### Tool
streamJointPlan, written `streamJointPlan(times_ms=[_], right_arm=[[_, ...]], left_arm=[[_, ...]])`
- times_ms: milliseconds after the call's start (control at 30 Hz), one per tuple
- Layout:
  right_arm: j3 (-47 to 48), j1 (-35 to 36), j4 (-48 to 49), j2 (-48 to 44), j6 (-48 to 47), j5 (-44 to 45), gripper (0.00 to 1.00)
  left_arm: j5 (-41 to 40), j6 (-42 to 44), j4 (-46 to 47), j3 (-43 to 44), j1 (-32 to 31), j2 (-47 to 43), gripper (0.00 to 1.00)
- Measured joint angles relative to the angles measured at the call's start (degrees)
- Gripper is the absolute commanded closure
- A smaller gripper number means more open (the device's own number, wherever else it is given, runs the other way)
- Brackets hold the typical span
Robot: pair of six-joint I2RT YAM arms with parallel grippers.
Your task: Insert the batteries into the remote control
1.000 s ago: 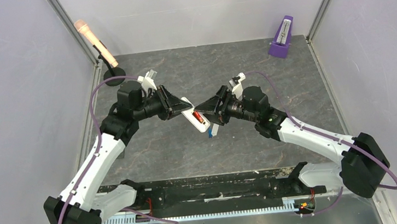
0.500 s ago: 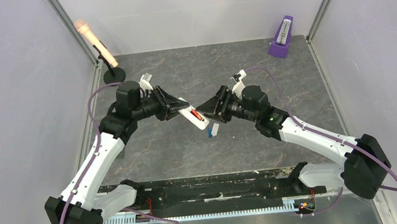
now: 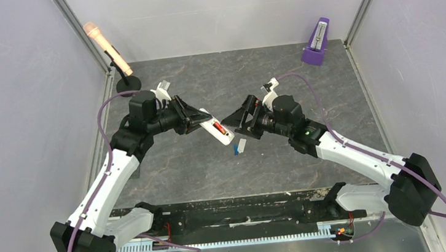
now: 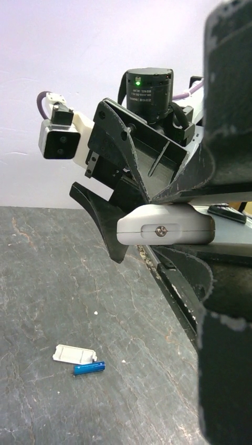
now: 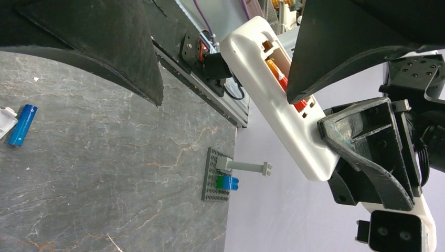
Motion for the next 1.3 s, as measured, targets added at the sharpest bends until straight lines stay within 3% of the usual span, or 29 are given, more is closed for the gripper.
streamJointPlan(times_ms=[700, 833, 1133, 1300], right_arm=[[-2.14, -0.24, 9.88, 0.98, 6.97, -6.38, 0.07], [-2.14, -0.17, 11.13, 2.43, 6.99, -7.74, 0.14], [-2.25, -0.09, 13.03, 3.80, 7.82, -9.60, 0.43], [-2.93, -0.09, 14.29, 3.80, 7.67, -9.94, 0.47]], left_arm=[[2.78, 4.15, 2.19, -0.31, 0.00, -0.31, 0.98], [3.19, 4.17, 2.99, -0.50, 0.00, -0.28, 0.98], [3.23, 4.33, 2.89, -0.66, 0.00, -0.20, 0.98], [3.13, 4.31, 2.86, -0.74, 0.00, -0.09, 0.98]])
